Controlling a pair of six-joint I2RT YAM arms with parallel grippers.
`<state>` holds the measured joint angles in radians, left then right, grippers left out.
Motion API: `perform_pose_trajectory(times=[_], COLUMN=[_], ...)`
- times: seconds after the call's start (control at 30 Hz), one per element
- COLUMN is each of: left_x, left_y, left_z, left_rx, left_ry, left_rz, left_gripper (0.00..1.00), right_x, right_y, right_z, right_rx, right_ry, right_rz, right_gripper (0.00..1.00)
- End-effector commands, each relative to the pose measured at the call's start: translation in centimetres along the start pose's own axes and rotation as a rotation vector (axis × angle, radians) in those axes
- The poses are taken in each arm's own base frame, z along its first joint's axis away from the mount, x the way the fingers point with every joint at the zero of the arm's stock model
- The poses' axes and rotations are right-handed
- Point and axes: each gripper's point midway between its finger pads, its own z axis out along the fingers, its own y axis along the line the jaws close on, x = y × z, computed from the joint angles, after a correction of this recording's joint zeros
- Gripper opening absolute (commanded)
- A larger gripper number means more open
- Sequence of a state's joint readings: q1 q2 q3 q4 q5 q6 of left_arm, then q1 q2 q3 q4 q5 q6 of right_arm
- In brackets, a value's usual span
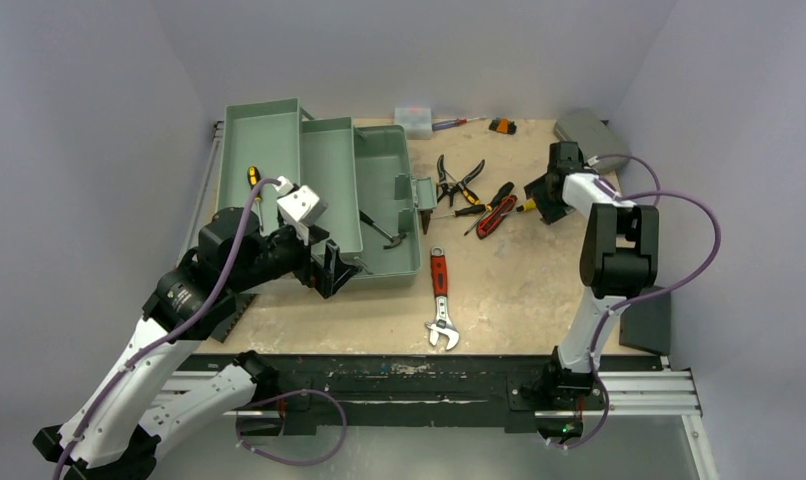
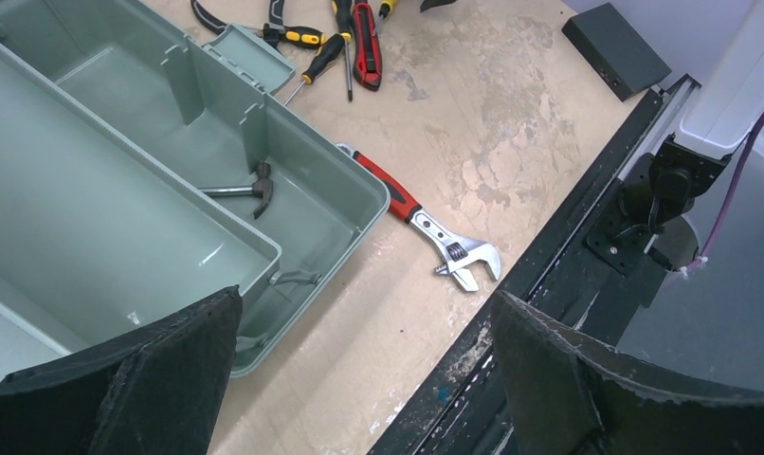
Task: Pack the tool kit
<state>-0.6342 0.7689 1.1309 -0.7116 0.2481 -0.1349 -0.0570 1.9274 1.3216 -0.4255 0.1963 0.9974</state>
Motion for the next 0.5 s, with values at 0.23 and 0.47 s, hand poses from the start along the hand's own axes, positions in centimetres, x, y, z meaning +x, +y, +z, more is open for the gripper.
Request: perform_pose_trajectory(times=[0.23, 0.47], left_x=[-1.2, -1.1], left_y=[0.0, 0.2], left_z=[-0.4, -0.1], left_rx=[0.007, 0.006], left_ry=[-0.058, -0.052], left_rz=[0.009, 0.003], left_gripper=[1.0, 1.0], right_x=[-0.7, -1.3], right_y=[-0.2, 0.8], right_z=[1.2, -1.2], right_rx=[0.114, 0.045], right_ry=[-0.007, -0.001], right_rz=[0.054, 0.014], right_gripper=[0.55, 0.1])
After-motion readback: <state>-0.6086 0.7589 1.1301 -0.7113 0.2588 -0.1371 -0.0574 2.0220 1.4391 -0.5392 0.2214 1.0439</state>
